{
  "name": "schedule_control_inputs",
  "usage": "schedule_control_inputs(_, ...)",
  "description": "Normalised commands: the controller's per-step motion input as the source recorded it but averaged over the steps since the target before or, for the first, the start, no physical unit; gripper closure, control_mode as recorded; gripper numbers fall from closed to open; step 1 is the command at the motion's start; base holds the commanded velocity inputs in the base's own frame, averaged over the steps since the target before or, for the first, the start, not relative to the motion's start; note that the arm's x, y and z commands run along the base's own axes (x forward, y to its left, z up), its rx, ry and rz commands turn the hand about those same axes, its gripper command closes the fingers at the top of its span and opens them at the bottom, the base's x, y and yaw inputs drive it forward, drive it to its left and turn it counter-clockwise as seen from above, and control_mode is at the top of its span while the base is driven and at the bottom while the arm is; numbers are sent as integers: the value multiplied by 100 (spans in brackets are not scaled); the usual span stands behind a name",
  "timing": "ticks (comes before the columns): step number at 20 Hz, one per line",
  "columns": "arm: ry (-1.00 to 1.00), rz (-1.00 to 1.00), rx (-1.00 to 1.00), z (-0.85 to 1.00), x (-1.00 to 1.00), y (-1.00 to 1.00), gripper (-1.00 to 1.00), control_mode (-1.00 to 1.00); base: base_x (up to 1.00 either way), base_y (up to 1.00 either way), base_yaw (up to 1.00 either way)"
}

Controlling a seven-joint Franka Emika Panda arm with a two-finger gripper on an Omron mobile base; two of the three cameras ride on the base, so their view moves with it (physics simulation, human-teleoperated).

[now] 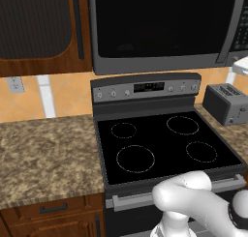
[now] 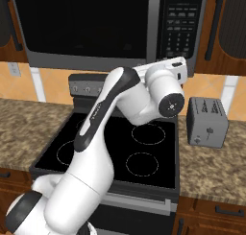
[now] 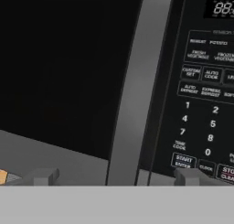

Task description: Pick the bell pepper from the sink and place it in the bowl. Then pick the bowl and place it in the microwave. Then close the microwave door and press the start button.

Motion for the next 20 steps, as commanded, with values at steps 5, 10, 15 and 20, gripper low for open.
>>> schedule_control_inputs(5, 0, 1, 1, 0, 17, -2, -100, -100, 0, 0, 0)
schedule_control_inputs(10, 0, 0, 0, 0, 12, -2, -100, -100, 0, 0, 0)
schedule_control_inputs(15, 0, 3, 2, -7, 29, -4, -100, -100, 0, 0, 0)
schedule_control_inputs(20, 0, 8, 4, -10, 16, -15, -100, -100, 0, 0, 0)
